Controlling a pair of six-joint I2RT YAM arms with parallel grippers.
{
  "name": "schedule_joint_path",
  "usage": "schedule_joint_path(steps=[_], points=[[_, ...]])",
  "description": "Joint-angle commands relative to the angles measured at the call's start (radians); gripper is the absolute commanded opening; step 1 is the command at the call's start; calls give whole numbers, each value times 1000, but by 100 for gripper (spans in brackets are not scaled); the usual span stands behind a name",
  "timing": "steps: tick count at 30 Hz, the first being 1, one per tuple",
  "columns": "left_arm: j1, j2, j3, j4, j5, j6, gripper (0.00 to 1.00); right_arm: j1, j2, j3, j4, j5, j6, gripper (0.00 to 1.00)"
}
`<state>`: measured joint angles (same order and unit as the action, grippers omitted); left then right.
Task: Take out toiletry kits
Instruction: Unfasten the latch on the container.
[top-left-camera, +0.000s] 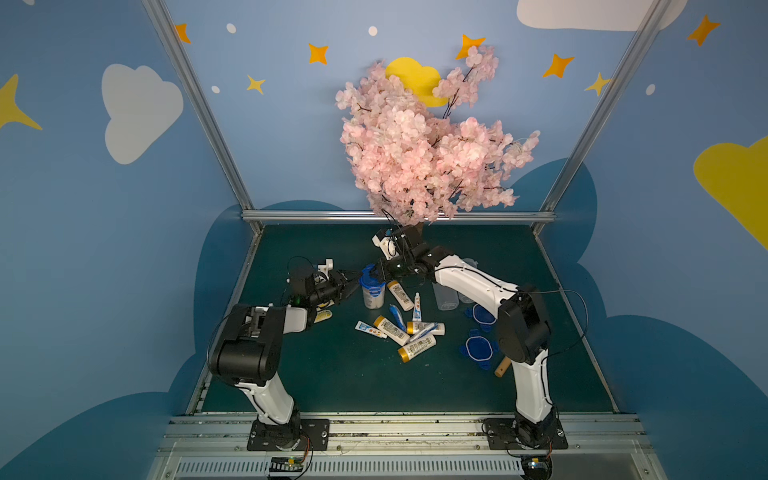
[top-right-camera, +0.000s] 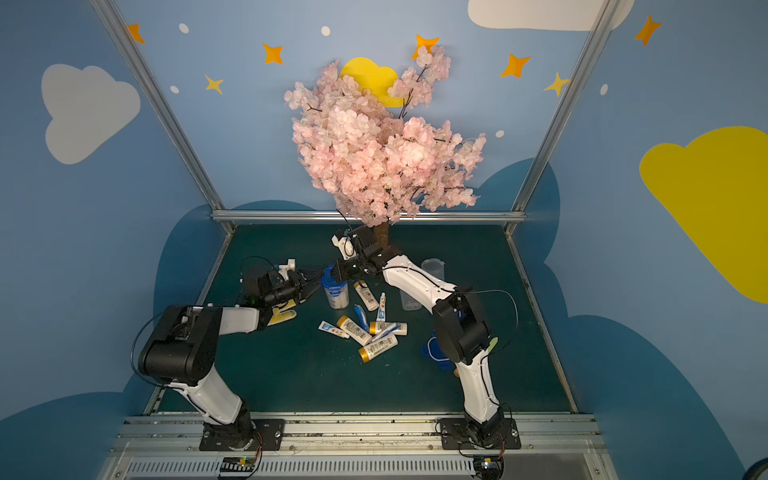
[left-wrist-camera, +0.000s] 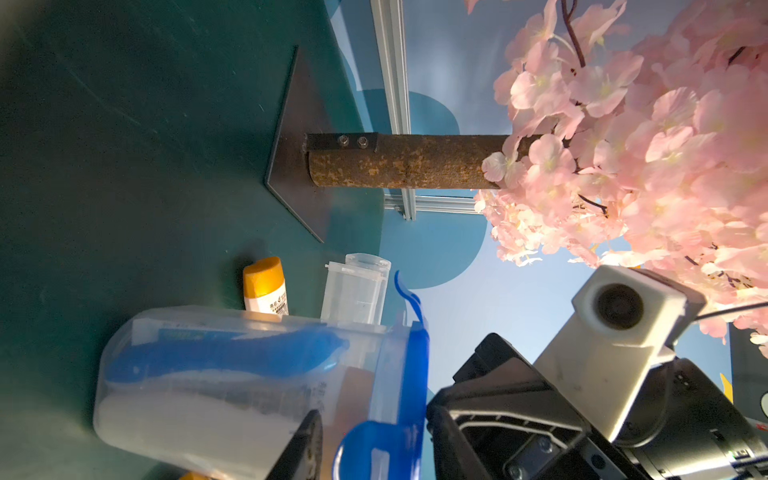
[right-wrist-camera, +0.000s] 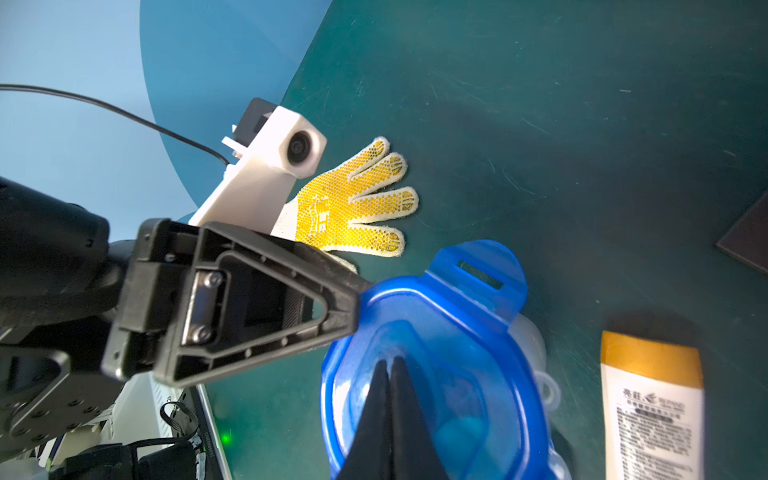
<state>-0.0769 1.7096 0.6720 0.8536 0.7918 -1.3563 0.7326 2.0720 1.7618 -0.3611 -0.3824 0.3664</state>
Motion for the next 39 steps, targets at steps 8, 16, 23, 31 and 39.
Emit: schedule_joint_path(steps=[8,16,23,31,39], points=[[-8,-68,-21,-30,27,-15,30,-4,93,-27,-185,64,-13,0],[8,-83,-40,-33,18,-13,22,-4,104,-30,-201,69,-21,0],[22,-144,-56,-99,3,38,20,-4,110,-44,-200,67,-23,0],[23,-249,-28,-379,-42,199,17,-4,115,-50,-197,63,-23,0],[23,-322,-30,-532,-81,295,7,2,101,-63,-185,42,-15,0]])
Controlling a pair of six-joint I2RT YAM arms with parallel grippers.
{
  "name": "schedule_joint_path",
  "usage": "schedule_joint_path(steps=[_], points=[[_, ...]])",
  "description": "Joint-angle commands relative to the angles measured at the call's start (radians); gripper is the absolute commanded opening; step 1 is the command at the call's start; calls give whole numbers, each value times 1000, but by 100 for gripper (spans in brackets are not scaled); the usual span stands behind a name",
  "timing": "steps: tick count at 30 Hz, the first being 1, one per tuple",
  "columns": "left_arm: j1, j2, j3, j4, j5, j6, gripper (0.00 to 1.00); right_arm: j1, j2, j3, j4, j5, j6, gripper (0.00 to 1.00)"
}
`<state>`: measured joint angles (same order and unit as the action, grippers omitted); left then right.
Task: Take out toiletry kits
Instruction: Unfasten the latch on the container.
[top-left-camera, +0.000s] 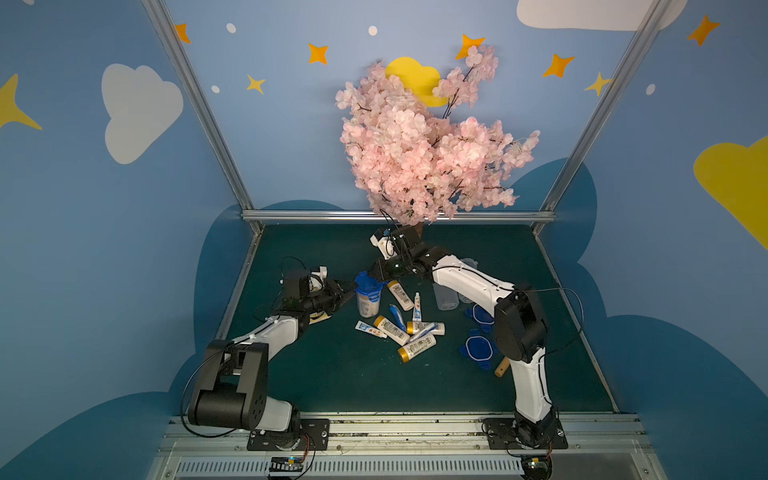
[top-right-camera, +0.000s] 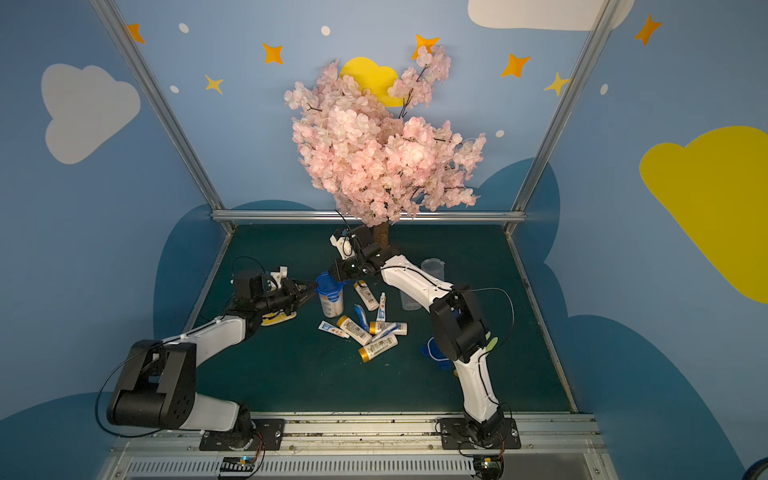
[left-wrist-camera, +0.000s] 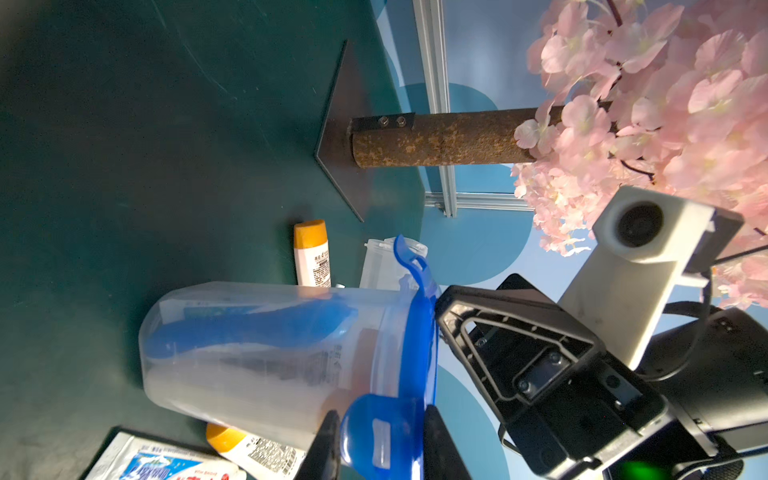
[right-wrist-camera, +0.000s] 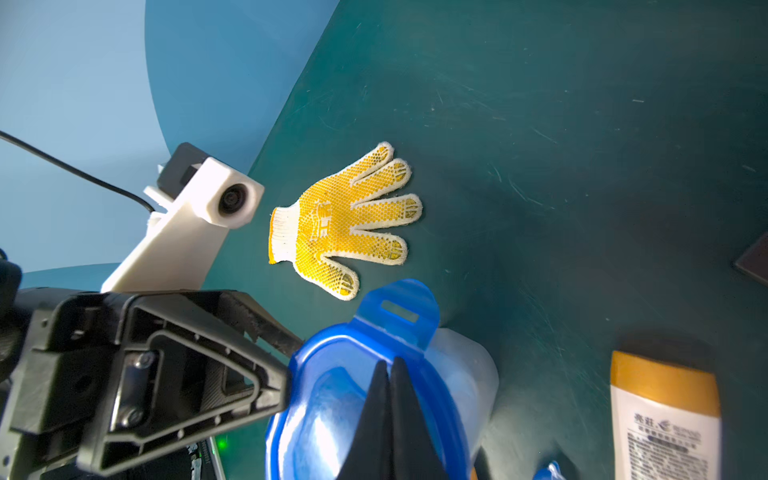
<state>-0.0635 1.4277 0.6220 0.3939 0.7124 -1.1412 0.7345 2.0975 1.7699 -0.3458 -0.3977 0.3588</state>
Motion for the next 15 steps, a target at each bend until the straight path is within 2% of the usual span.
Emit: schedule_joint_path(steps=[1,4,15], points=[[9,-46,13,-82,-4,87,6,1,70,-74,-199,56,-6,0],[9,-63,-2,-105,-11,104,3,11,53,-79,-198,55,-6,0],[9,-134,-57,-194,-43,166,2,68,-14,-98,-180,43,8,0]])
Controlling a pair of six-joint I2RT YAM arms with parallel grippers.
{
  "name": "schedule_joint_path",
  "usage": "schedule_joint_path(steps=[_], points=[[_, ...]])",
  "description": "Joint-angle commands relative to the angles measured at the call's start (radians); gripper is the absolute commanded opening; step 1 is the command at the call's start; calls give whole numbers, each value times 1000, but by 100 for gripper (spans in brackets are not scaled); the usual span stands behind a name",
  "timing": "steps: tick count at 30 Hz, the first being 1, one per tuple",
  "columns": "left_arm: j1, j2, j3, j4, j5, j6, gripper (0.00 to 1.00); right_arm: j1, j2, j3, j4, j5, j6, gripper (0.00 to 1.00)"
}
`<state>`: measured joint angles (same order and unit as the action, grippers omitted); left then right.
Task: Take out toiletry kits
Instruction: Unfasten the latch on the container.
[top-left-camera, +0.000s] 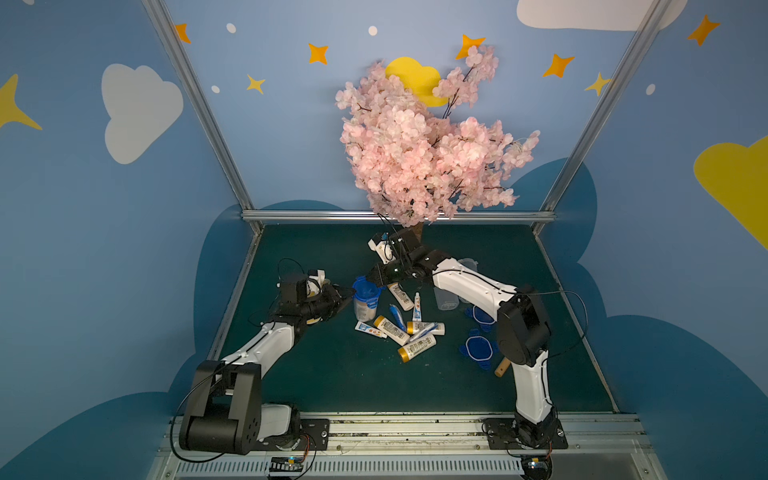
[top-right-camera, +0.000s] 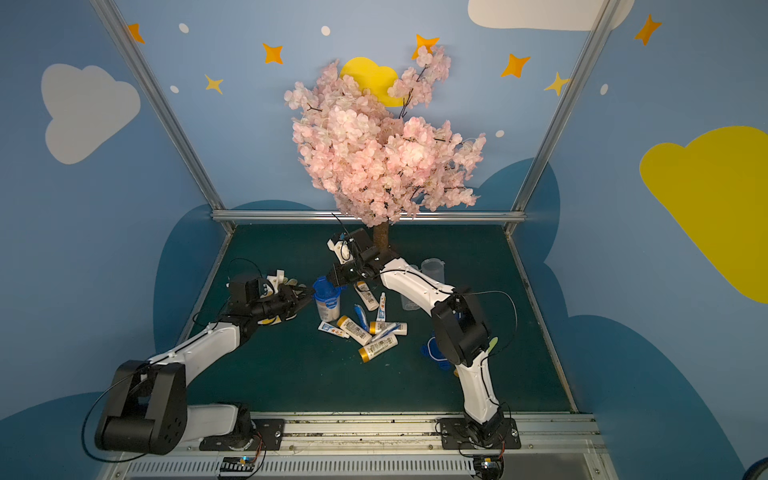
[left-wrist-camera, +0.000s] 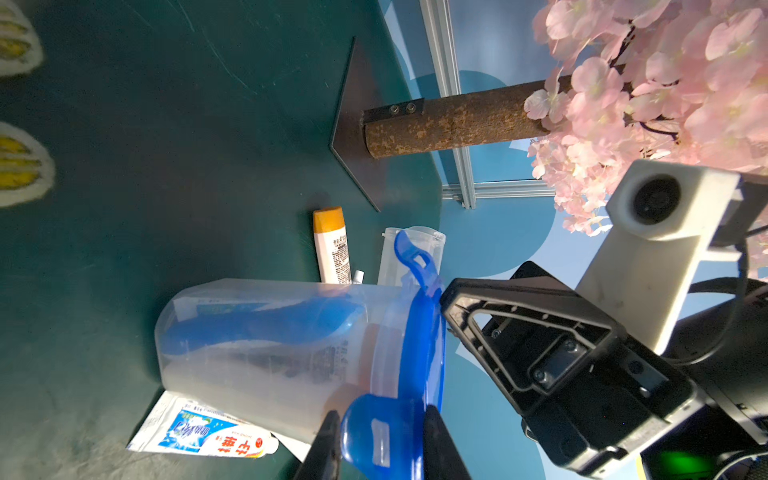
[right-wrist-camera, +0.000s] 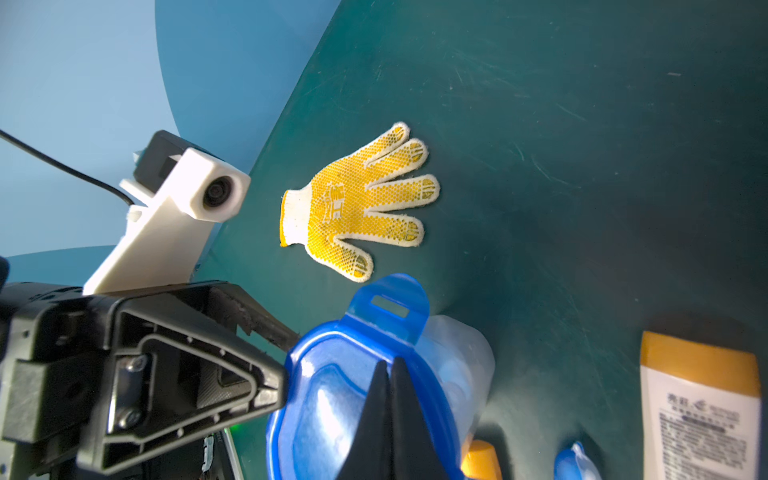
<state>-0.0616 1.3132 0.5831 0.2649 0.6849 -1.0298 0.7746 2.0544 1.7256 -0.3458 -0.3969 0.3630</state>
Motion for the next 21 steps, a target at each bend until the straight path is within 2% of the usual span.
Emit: schedule_joint_path(steps=[1,12,21], points=[[7,-25,-22,-75,-19,61,2,33,27,-52,-182,44,4,0],[8,-89,-42,-217,-71,146,2,68,-4,-73,-179,42,11,0],[10,-71,-26,-285,-73,171,2,88,-15,-94,-183,52,2,0]])
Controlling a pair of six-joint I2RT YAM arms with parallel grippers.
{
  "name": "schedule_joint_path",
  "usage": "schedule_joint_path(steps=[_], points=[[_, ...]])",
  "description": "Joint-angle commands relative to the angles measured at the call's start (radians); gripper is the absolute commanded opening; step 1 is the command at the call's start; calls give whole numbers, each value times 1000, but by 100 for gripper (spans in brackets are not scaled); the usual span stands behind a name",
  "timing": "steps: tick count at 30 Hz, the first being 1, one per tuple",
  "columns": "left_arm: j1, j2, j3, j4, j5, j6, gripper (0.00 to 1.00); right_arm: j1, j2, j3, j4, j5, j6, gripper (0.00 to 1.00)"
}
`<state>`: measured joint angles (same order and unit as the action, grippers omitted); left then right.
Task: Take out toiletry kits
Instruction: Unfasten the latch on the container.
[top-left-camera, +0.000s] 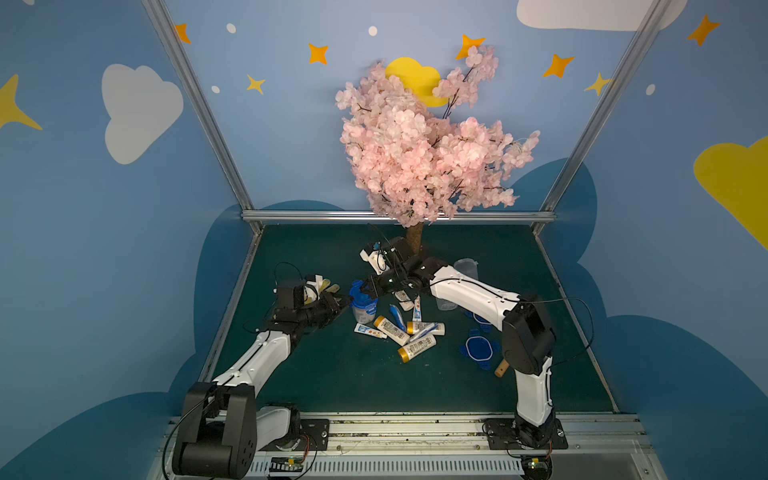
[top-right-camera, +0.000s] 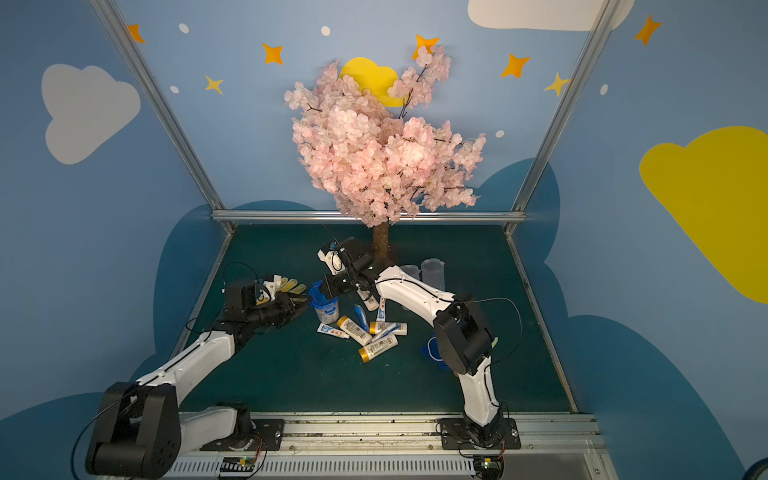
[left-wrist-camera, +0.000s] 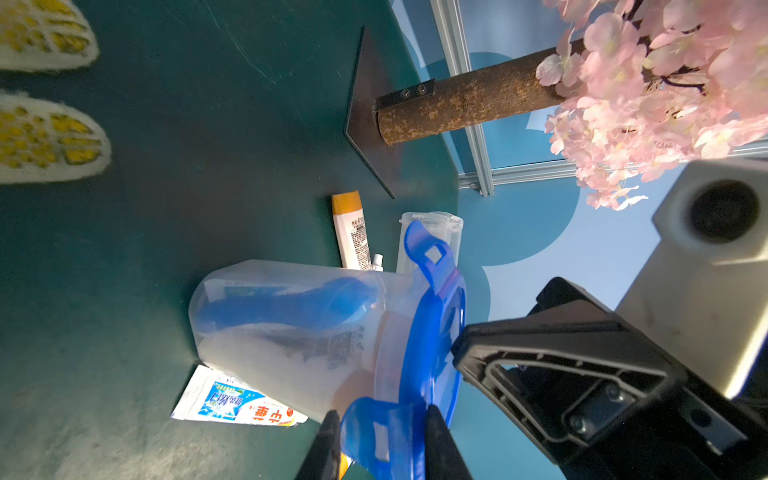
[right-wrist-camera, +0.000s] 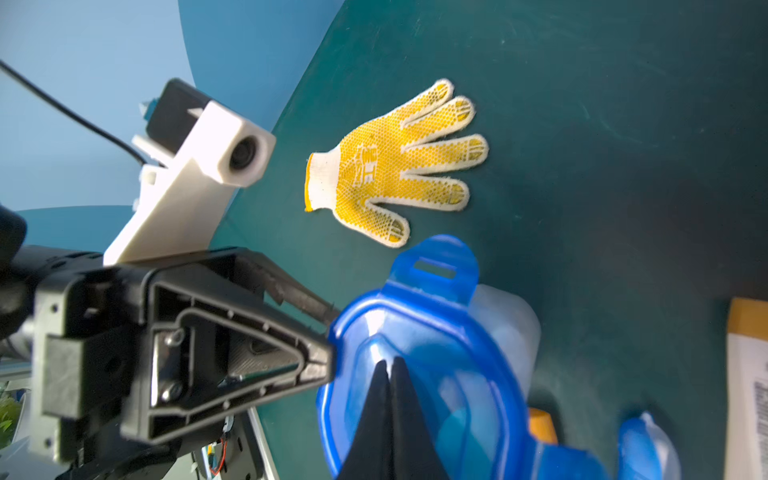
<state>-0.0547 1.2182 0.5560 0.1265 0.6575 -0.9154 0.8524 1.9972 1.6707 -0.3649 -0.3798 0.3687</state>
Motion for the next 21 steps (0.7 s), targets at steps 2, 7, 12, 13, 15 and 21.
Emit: schedule_joint_path(steps=[2,7,12,13,15,21], points=[[4,19,25,-192,-48,74,2,10,56,-31,-169,35,-6,0],[5,-13,76,-294,-61,110,2,10,83,-16,-178,48,-16,0],[4,-38,139,-429,-64,159,2,8,96,-8,-185,61,-24,0],[4,-46,150,-448,-67,166,2,7,99,-7,-186,62,-25,0],[4,-62,169,-489,-71,177,2,1,102,-5,-186,62,-26,0],[6,-105,244,-572,-79,200,2,-24,108,-3,-183,41,-21,0]])
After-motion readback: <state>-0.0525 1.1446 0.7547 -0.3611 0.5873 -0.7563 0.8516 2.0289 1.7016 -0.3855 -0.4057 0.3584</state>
